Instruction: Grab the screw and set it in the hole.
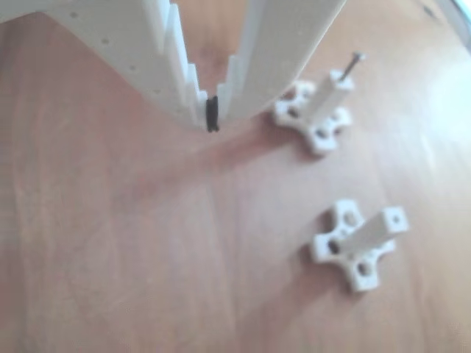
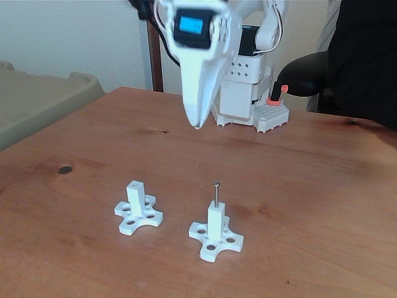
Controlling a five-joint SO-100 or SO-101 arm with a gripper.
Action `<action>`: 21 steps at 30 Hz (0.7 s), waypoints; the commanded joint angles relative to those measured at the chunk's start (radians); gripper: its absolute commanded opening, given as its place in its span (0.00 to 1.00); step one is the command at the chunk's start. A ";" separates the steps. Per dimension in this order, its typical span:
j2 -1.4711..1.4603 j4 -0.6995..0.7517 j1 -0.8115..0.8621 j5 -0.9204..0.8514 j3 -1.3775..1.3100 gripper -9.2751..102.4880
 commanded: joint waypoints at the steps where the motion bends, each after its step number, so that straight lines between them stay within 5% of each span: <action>1: 0.364 0.000 0.005 -0.018 0.192 0.04; 12: 0.753 0.175 0.057 -0.043 0.344 0.04; 21: 0.755 0.202 0.044 -0.051 0.339 0.04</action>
